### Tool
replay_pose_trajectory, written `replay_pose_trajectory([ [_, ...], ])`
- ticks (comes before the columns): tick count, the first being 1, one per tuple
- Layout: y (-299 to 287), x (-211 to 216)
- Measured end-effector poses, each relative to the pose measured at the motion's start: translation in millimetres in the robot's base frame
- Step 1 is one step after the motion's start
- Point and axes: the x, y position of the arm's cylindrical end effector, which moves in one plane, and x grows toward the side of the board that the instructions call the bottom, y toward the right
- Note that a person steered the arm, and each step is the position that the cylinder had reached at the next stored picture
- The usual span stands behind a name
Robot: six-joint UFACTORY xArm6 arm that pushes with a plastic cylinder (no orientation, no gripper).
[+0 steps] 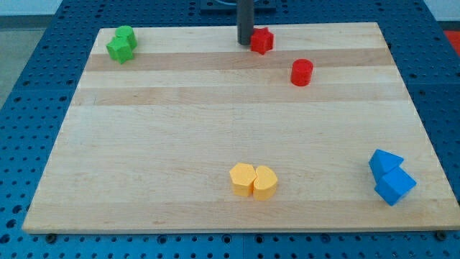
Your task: Point your arm at the blue cube
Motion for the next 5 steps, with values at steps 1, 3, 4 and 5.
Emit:
replay_pose_trajectory([
  [1,28.9,1.6],
  [3,51.1,33.5],
  [4,63.5,46.1],
  [5,82.9,47.3],
])
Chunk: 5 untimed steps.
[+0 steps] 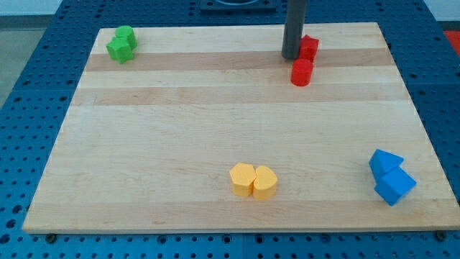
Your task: Point your arm at the blue cube
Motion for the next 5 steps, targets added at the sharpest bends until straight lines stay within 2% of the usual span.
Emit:
replay_pose_trajectory([
  [1,27.9,0.0],
  [3,59.0,36.2],
  [5,88.7,20.8],
])
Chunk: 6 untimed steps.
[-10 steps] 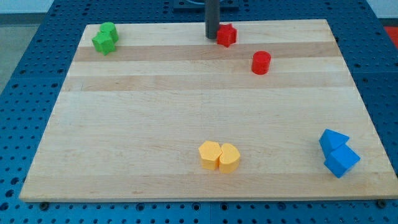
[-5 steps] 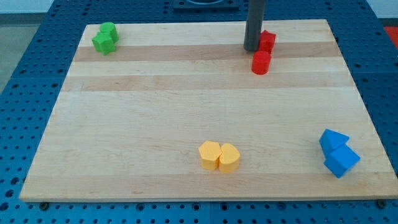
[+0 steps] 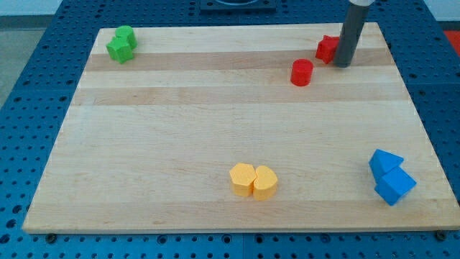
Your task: Point your arm at the blue cube
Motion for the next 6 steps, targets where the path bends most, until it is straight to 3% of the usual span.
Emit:
replay_pose_trajectory([
  [3,0.8,-28.2],
  [6,2.1,-23.0],
])
